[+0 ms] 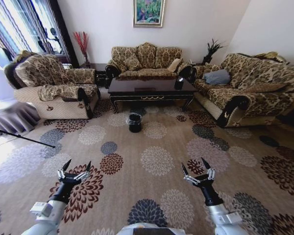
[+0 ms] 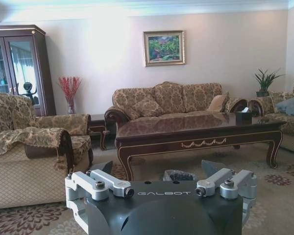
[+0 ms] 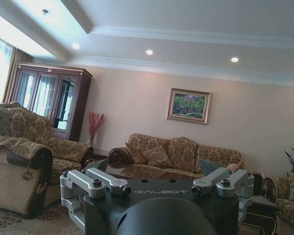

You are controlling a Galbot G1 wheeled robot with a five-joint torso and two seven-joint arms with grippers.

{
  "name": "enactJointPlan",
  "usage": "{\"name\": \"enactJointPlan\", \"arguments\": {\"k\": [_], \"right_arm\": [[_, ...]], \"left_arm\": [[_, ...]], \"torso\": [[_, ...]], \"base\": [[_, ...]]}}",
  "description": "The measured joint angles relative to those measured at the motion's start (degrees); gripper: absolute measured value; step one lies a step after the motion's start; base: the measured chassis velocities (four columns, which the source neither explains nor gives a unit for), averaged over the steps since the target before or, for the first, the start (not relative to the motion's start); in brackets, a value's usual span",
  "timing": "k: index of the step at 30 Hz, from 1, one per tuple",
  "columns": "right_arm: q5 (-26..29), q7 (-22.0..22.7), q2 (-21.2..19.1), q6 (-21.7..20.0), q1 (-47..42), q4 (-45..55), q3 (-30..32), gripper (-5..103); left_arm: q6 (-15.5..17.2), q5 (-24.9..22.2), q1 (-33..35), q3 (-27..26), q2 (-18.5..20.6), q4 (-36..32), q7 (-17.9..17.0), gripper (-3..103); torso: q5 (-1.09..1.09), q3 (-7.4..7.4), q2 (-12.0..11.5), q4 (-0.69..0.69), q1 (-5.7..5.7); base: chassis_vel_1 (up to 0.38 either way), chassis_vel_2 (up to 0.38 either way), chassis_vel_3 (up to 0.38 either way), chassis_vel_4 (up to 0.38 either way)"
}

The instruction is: Move to the front of the table and pick up the trash from the floor, then place it into the trash bin.

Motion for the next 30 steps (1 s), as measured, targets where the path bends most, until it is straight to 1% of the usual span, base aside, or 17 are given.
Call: {"name": "enactJointPlan", "arguments": {"k": [30], "right_arm": [[0.0, 0.0, 0.0, 0.0, 0.0, 0.0, 0.0, 100]], "left_arm": [[0.0, 0.0, 0.0, 0.0, 0.0, 0.0, 0.0, 100]], "torso": [[0.0, 0.0, 0.0, 0.0, 0.0]], "base": [[0.0, 0.0, 0.0, 0.0]]}}
